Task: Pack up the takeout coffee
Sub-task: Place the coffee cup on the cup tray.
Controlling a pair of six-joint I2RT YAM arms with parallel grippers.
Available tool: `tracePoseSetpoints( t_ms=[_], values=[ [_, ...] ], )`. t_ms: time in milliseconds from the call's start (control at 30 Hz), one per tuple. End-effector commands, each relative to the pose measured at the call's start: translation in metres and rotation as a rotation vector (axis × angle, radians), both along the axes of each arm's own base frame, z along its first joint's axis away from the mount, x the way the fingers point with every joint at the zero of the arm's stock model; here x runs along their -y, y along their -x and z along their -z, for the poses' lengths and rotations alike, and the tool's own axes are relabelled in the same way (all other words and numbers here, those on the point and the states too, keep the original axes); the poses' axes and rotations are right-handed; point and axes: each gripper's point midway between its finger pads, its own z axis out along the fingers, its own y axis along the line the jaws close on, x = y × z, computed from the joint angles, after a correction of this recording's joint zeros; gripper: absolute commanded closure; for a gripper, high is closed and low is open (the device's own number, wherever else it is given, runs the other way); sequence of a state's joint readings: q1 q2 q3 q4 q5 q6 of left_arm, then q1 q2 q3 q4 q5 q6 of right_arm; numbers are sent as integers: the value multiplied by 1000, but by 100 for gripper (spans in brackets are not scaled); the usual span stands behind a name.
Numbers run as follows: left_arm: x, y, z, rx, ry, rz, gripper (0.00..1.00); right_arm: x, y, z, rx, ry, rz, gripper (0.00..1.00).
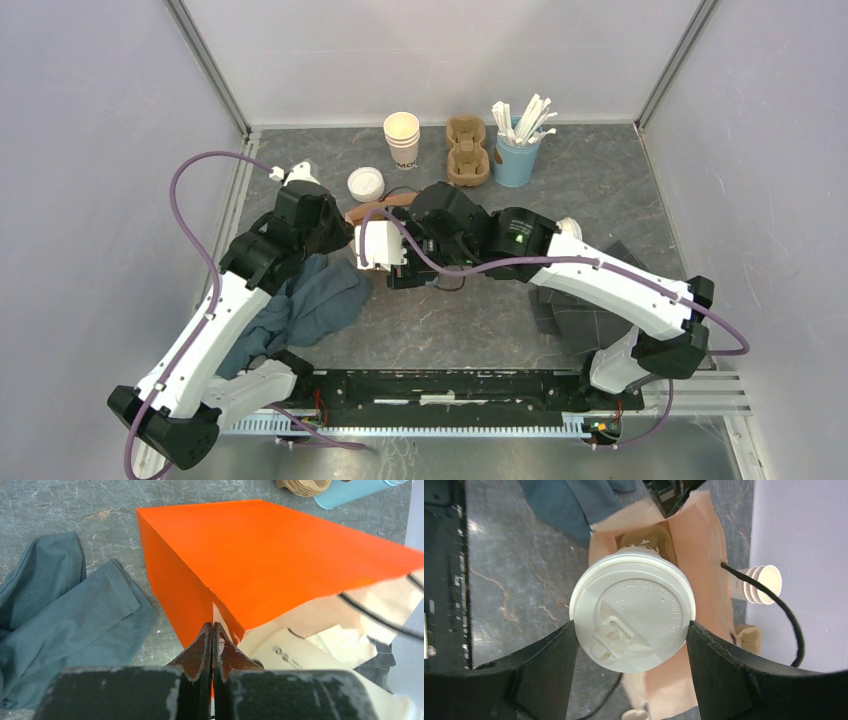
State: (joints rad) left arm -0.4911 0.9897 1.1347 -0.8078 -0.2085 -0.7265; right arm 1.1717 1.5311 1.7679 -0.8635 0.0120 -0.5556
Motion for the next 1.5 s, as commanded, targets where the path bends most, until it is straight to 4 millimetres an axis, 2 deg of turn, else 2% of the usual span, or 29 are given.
tracePoseSetpoints(
  t_ms=[0, 200, 400, 567, 767, 1000, 1167, 1267, 1467],
  values=[
    [1, -3, -16, 42, 30, -16, 98, -7, -21, 0, 159, 24, -11, 47],
    [5, -1, -17, 85, 45, 31, 98, -13, -23, -3, 192, 41, -53, 48],
    [11, 1, -14, 81, 69, 60, 98, -14, -23, 23, 262, 52, -114, 46],
    [17, 4, -15, 112, 64, 128, 98, -22, -35, 40, 278, 76, -129, 48],
    [16, 11, -20, 182, 64, 169, 98, -24, -49, 51, 281, 81, -138, 49],
    [16, 15, -13, 192, 42, 212, 98, -29, -58, 67, 286, 133, -136, 50],
    [16, 16, -10, 255, 18, 249, 98, -31, -61, 82, 272, 153, -145, 50],
    [18, 14, -17, 320, 22, 267, 98, -31, -58, 91, 241, 157, -144, 50],
    [20, 8, -10, 325, -10, 290, 98, -27, -63, 96, 229, 142, -72, 50]
  ],
)
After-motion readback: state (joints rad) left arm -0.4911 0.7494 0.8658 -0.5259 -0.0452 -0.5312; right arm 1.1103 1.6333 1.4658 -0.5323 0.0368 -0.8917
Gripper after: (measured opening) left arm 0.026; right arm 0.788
